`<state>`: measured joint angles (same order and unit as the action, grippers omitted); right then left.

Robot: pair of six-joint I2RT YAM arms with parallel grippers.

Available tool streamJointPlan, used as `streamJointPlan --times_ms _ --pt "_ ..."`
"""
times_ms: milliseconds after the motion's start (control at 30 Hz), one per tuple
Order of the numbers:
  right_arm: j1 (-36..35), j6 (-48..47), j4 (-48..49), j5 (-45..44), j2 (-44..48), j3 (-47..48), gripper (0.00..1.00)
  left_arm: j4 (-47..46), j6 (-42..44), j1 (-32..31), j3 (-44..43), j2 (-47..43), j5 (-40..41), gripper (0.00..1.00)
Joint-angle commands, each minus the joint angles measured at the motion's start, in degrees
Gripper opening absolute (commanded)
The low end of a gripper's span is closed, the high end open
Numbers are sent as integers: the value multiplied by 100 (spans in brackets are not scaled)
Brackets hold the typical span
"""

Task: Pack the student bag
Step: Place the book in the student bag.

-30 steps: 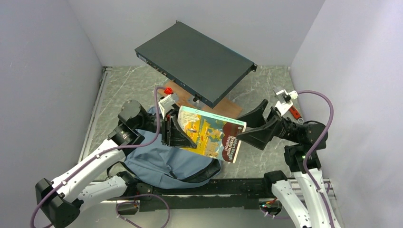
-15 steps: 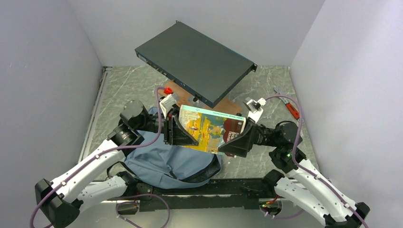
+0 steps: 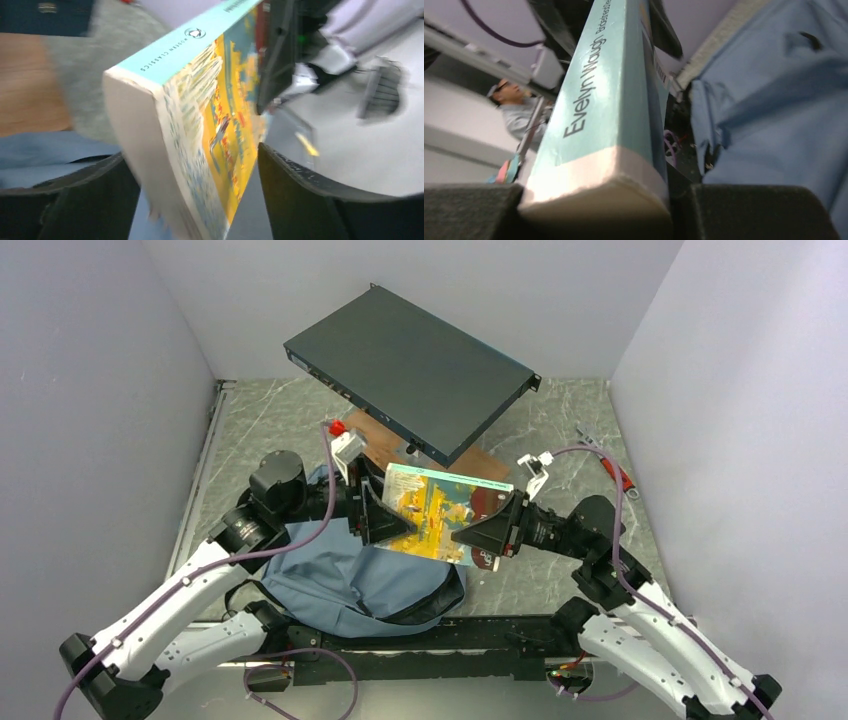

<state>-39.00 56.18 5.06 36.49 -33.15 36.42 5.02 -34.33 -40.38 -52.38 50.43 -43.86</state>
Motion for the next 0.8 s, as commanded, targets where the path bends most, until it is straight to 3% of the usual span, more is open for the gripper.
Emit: streamJointPlan --times_ms 0,67,200,333,467,600,767 --pt "-29 -596 -2276 -1300 496 732 0 1256 816 72 -285 -312 2145 94" --pt "-26 -698 -2930 -1486 683 895 0 1662 1027 63 -247 -449 2725 97" --pt "-28 -824 -4022 -1758 1024 1206 0 1895 1359 -356 77 -633 3201 96" --pt "-23 -829 -5280 -2257 993 1796 0 1974 1377 -1856 264 -316 4305 97" --pt "-28 -868 -5876 -2560 990 2088 0 2140 1367 -3122 92 600 5319 96" --pt "-28 -846 -6060 -2726 1041 2138 0 2509 1356 -3878 -336 1722 5688 88" --pt "-28 -813 -6065 -2763 1056 2054 0 3126 1580 -4668 -934 2903 7036 82"
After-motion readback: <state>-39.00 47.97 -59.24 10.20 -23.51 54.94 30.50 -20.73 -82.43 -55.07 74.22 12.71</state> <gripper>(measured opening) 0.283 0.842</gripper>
